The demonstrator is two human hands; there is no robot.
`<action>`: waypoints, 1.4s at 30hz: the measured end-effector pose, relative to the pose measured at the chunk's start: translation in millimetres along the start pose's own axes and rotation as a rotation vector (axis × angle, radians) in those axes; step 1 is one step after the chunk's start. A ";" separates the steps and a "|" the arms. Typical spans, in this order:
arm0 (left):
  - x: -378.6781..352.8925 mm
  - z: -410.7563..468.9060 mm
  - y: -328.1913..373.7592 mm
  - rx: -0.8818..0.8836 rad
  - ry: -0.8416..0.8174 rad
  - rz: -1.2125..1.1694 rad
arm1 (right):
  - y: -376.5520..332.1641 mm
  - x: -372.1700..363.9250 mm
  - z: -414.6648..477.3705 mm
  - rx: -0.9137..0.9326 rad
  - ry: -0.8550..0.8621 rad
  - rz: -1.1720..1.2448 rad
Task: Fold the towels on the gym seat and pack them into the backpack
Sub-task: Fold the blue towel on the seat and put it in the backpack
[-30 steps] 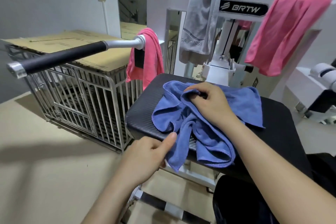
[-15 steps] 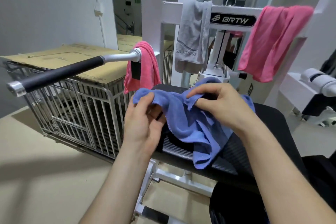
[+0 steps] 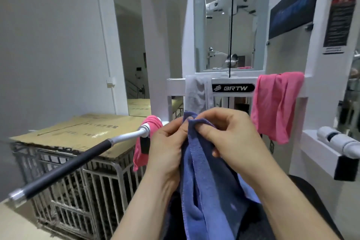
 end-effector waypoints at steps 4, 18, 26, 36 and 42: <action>8.7 -9.1 24.4 -0.046 0.013 0.023 | -4.2 -12.0 -10.8 -0.215 -0.047 0.218; 87.7 -48.0 84.2 -0.093 -0.317 0.102 | -42.8 -86.8 -93.6 -0.188 0.270 0.310; 144.9 -31.0 89.3 -0.327 -0.236 0.499 | -36.6 -119.8 -96.0 0.098 0.233 -0.336; 198.9 -37.7 -21.7 0.032 -0.488 0.883 | -31.7 -40.4 -39.7 0.240 0.471 -0.311; 239.3 -1.8 -2.5 0.096 -0.227 0.741 | 35.1 17.9 -44.8 0.106 0.625 -0.093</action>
Point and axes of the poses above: each hand's wrist, its own z-axis towards the middle knuckle, its own x-axis out of the back of the hand, y = z × x, the point moved 10 cm from there along z, towards the middle knuckle, and after that the axes turned 15 degrees about y, right-handed, at the moved point
